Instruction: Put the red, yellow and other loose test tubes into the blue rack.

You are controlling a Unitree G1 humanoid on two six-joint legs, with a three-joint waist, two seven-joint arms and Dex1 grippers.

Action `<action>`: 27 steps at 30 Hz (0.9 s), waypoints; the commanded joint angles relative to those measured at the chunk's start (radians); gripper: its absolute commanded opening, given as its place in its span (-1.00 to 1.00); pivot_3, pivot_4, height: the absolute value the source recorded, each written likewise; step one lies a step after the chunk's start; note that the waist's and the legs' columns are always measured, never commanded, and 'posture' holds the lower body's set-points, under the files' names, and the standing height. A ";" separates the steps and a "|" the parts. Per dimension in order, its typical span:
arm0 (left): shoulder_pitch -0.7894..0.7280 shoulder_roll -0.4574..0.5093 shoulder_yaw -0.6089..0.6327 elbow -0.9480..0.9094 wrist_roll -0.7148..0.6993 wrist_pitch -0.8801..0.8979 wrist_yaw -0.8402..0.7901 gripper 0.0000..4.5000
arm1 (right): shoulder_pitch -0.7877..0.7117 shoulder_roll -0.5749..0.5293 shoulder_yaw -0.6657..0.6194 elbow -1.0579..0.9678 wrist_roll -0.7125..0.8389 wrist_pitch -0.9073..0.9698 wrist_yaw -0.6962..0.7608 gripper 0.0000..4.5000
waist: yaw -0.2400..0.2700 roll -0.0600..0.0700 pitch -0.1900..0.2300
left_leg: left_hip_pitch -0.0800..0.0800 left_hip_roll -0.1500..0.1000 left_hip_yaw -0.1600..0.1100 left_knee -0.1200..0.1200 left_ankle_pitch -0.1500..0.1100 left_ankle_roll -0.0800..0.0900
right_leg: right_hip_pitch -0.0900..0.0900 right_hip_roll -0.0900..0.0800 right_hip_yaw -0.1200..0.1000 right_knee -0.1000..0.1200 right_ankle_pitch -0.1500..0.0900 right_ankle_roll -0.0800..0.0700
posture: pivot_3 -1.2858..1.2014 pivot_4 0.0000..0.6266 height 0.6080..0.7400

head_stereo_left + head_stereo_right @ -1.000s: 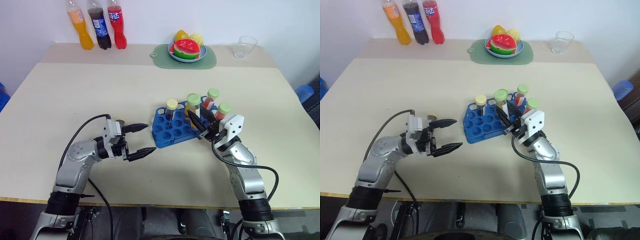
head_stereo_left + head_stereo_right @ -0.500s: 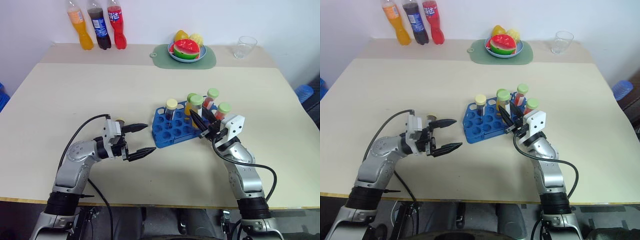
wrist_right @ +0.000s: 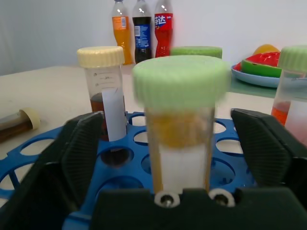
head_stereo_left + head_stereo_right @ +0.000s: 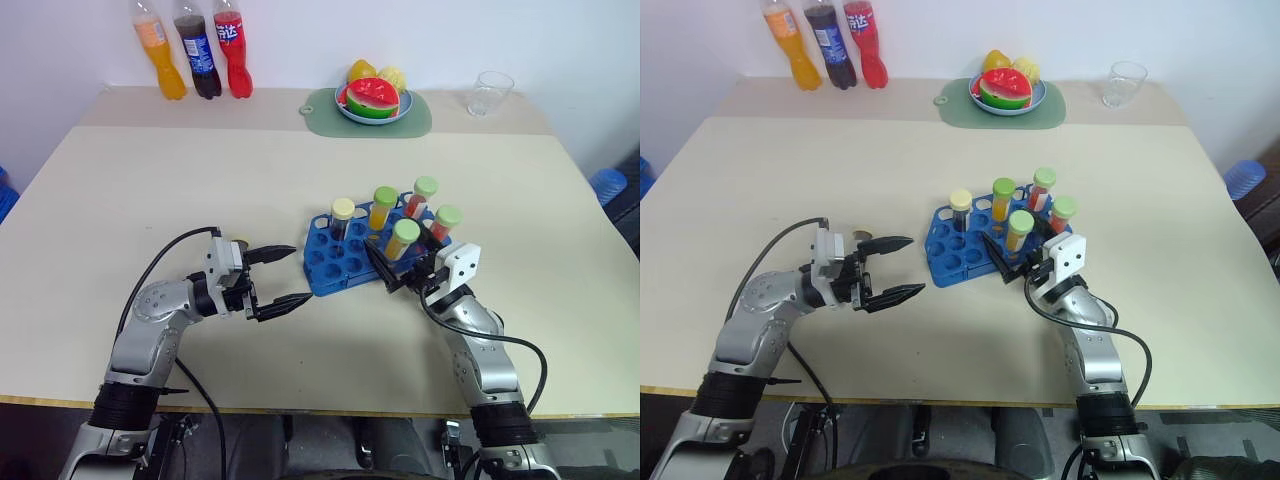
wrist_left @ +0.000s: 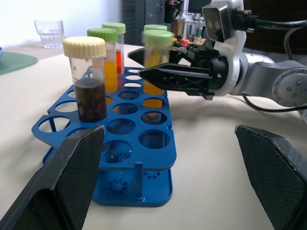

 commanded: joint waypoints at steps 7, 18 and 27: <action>-0.013 -0.036 0.108 -0.109 -0.140 0.129 0.167 1.00 | 0.133 -0.144 -0.015 -0.246 -0.011 0.102 0.046 0.96 | 0.007 0.000 0.000 | 0.000 0.000 0.000 0.000 0.000 0.000 | 0.000 -0.001 0.000 0.000 0.000 0.000 | 0.03 -0.52 1.00; -0.264 0.101 0.350 -0.302 -0.477 1.151 0.972 1.00 | 0.366 -0.466 -0.225 -0.551 0.214 0.368 0.230 0.96 | 0.005 -0.002 0.001 | 0.001 0.000 -0.002 0.001 0.000 0.000 | 0.001 0.000 0.000 0.000 0.001 0.002 | 0.03 -0.52 1.00; -0.510 0.215 0.336 0.021 -0.872 1.518 1.370 1.00 | 0.215 -0.580 -0.230 -0.564 0.295 0.462 0.321 0.96 | 0.000 -0.008 0.003 | 0.001 -0.001 -0.005 0.000 0.000 0.000 | 0.001 0.001 -0.001 0.001 0.001 0.004 | 0.03 -0.52 1.00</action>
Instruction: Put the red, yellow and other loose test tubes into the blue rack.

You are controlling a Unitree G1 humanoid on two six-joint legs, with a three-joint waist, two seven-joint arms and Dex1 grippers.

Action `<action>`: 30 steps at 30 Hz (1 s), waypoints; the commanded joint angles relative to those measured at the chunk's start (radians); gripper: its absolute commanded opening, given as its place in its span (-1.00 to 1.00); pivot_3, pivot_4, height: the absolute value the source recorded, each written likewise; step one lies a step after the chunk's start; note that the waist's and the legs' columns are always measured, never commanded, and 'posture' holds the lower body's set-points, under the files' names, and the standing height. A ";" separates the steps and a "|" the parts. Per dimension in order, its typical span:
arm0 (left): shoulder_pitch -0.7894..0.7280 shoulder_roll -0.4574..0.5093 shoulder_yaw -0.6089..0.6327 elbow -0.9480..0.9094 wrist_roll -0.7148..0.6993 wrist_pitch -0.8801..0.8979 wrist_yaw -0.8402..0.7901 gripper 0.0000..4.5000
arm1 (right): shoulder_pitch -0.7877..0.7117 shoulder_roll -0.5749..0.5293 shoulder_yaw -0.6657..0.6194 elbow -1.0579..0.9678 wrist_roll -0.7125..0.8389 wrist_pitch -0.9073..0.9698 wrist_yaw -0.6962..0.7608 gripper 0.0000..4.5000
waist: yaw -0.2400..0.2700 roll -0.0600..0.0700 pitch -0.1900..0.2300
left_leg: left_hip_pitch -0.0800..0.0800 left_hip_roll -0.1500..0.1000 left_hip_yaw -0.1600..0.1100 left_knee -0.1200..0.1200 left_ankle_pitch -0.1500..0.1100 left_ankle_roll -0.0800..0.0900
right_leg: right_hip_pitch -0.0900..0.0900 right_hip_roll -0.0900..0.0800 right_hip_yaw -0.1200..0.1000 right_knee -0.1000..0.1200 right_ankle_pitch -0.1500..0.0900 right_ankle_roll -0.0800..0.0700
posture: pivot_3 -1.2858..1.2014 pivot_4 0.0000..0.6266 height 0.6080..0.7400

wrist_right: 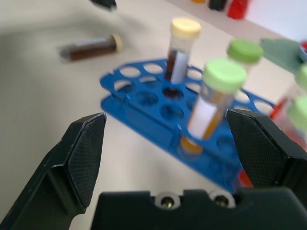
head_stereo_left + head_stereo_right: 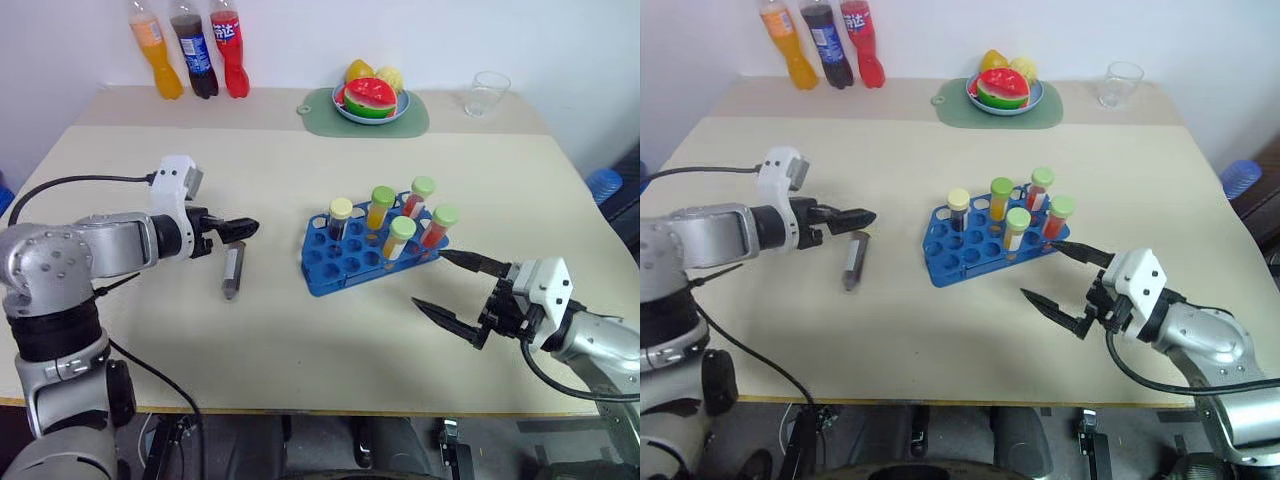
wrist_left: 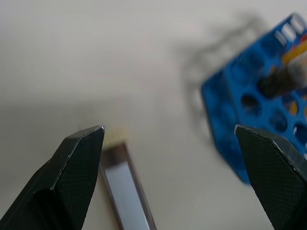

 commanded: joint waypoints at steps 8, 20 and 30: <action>-0.126 0.189 -0.301 0.352 -0.785 -0.190 0.783 1.00 | -0.079 0.004 0.041 0.044 -0.030 -0.018 0.034 0.96 | 0.010 -0.002 0.001 | -0.001 -0.001 -0.003 0.000 0.000 -0.001 | 0.000 -0.004 0.000 0.000 0.000 0.000 | 0.03 -0.52 1.00; -0.235 -0.089 -0.331 0.538 -0.797 -0.266 1.206 1.00 | -0.049 0.022 0.040 0.010 -0.046 -0.019 0.011 0.96 | 0.012 -0.003 0.001 | -0.001 -0.004 0.000 0.001 0.002 -0.004 | 0.002 -0.005 -0.001 -0.001 0.000 0.000 | 0.03 -0.52 1.00; -0.224 -0.220 -0.262 0.602 -0.797 -0.274 1.431 -0.46 | 0.008 0.014 0.003 -0.030 -0.038 -0.006 -0.015 1.00 | 0.012 -0.003 0.001 | 0.000 -0.004 0.000 0.001 0.003 -0.005 | 0.002 -0.004 -0.001 0.000 0.000 0.000 | 0.03 -0.52 1.00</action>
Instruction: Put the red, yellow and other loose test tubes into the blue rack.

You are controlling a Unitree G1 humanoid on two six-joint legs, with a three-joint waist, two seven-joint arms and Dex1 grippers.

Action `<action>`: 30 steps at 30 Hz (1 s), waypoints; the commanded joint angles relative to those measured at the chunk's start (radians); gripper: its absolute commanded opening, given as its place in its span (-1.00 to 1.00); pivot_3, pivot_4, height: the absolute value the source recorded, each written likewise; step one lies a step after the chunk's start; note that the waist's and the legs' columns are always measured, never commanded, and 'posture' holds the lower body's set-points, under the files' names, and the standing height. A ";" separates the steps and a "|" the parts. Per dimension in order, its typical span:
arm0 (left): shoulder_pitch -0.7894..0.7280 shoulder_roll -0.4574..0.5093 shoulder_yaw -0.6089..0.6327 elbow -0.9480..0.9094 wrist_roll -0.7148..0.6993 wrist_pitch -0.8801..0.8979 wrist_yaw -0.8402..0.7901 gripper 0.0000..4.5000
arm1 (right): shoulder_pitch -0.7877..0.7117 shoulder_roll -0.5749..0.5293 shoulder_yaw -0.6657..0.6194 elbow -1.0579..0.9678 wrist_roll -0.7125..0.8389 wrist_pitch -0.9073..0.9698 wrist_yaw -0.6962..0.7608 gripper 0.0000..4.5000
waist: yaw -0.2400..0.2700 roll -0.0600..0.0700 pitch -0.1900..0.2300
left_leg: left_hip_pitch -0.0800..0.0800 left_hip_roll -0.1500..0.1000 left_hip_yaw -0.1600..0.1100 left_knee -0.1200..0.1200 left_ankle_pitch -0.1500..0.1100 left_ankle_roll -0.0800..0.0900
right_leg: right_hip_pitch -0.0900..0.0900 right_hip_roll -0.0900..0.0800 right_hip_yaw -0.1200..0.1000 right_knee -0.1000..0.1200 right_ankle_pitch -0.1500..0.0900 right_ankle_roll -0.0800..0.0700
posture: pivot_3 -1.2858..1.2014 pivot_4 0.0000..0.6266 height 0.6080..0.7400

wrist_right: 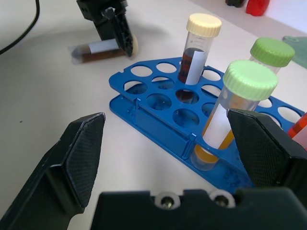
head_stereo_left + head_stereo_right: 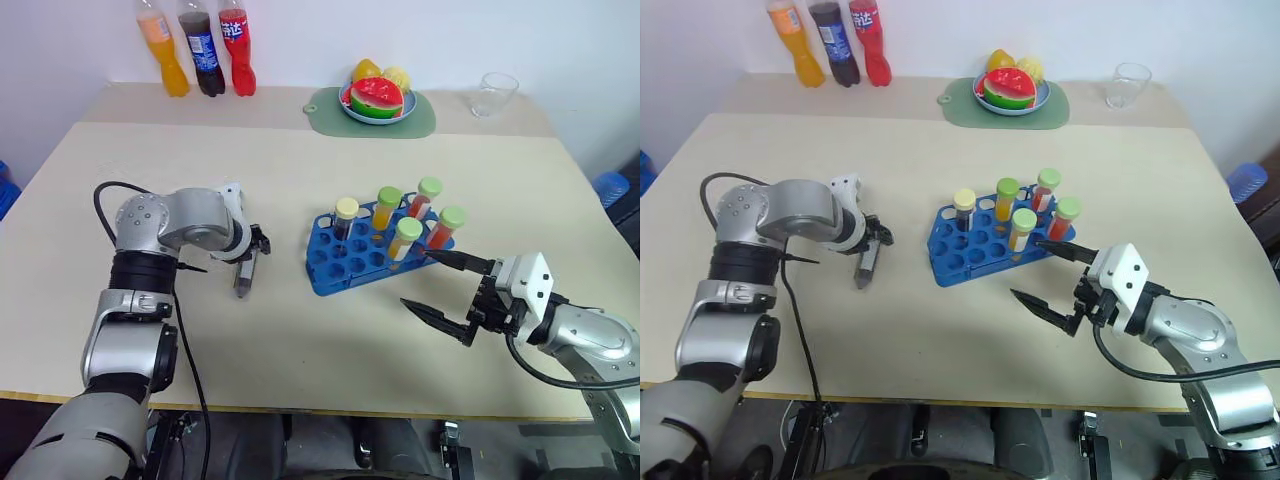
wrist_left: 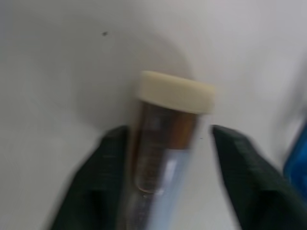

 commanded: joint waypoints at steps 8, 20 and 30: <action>0.071 0.116 0.083 -0.268 -0.014 0.080 -0.354 -0.65 | -0.004 0.006 -0.035 -0.019 -0.004 -0.014 -0.019 1.00 | -0.006 0.000 0.000 | 0.000 0.000 0.000 0.000 0.001 -0.002 | -0.001 0.001 0.000 0.000 0.000 0.000 | 0.03 -0.52 1.00; 0.310 0.285 0.140 -0.791 0.621 -0.194 -1.976 -0.65 | -0.002 0.060 -0.036 0.004 -0.031 -0.028 -0.069 1.00 | -0.001 0.001 -0.001 | 0.000 0.001 0.001 -0.001 0.002 -0.004 | -0.001 0.001 -0.001 -0.001 -0.002 -0.005 | 0.03 -0.52 1.00; 0.355 0.038 -0.232 -0.485 1.373 -1.103 -2.533 -0.65 | 0.128 0.126 -0.093 -0.049 -0.087 -0.059 -0.161 1.00 | 0.010 0.003 -0.002 | -0.003 0.001 0.003 -0.001 0.000 0.000 | -0.002 0.001 0.000 -0.005 -0.002 -0.007 | 0.03 -0.52 1.00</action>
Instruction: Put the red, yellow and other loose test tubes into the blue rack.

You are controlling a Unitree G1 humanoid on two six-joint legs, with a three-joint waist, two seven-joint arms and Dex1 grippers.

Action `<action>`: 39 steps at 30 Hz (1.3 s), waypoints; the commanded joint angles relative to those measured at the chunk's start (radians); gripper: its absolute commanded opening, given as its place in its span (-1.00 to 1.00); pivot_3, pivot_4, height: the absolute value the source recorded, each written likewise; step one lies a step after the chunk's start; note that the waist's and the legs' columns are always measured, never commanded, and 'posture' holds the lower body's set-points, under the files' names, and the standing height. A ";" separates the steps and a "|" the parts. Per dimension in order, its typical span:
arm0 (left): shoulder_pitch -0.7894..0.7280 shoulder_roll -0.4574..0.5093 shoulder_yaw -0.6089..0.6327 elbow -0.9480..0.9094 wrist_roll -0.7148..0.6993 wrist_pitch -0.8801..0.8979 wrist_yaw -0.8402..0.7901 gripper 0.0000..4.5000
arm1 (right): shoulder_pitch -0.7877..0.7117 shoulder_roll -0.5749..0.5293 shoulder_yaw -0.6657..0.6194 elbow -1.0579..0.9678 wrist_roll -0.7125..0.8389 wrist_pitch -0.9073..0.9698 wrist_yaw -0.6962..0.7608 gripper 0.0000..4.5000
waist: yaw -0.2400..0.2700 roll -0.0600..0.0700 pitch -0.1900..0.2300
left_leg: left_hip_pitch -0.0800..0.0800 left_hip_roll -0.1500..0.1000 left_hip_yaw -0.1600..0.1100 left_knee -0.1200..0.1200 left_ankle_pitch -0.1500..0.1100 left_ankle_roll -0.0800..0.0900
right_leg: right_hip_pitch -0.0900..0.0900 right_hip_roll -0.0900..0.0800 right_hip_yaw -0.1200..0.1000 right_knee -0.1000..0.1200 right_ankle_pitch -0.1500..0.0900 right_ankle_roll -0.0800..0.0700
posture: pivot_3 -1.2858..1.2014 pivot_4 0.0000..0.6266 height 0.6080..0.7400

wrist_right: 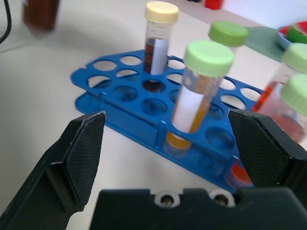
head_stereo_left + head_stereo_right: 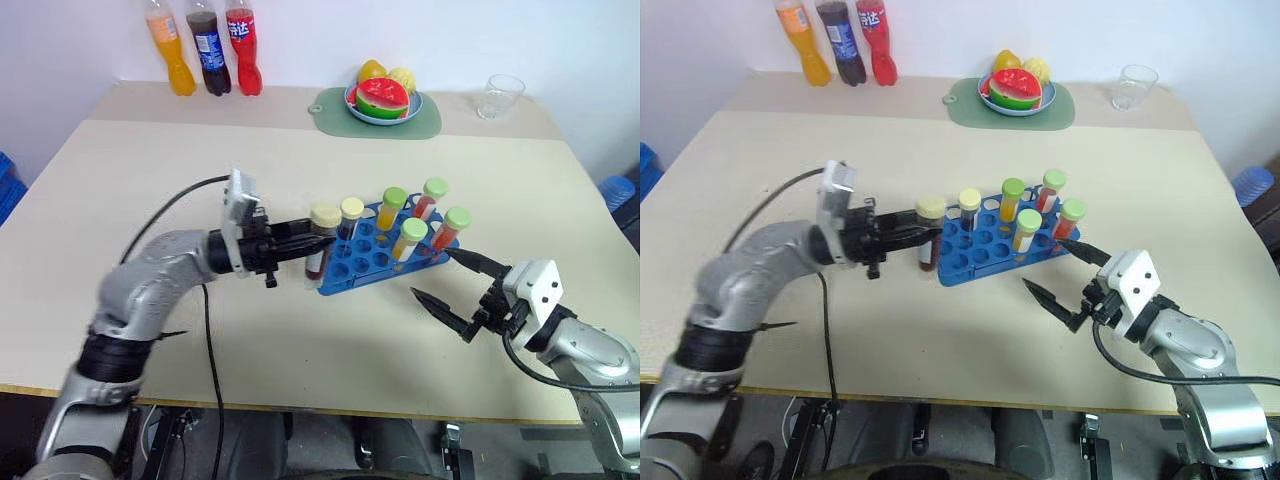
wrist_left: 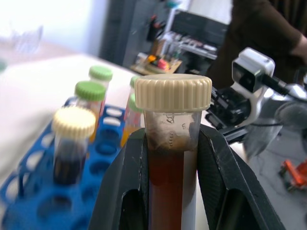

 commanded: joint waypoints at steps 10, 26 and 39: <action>-0.143 -0.317 -0.022 0.370 0.259 -0.415 -0.068 -0.65 | 0.270 0.079 -0.147 -0.188 -0.019 -0.034 -0.077 1.00 | 0.014 0.000 0.000 | 0.000 0.000 0.000 0.001 -0.001 0.002 | 0.000 0.001 0.000 0.001 0.000 0.001 | 0.03 -0.52 1.00; -0.162 -0.375 -0.041 0.482 0.322 -0.430 -0.156 -0.65 | 0.409 0.124 -0.159 -0.280 -0.024 -0.041 -0.087 1.00 | 0.014 0.000 0.000 | 0.000 0.001 -0.001 0.001 -0.001 0.003 | 0.000 0.001 0.000 0.001 0.000 0.001 | 0.03 -0.52 1.00; -0.145 -0.378 -0.064 0.532 0.353 -0.391 -0.216 -0.65 | 0.371 0.127 -0.116 -0.236 -0.052 -0.078 -0.085 1.00 | 0.014 0.000 -0.001 | 0.001 0.001 -0.002 0.001 -0.001 0.003 | 0.001 0.001 0.000 0.001 0.000 0.001 | 0.03 -0.52 1.00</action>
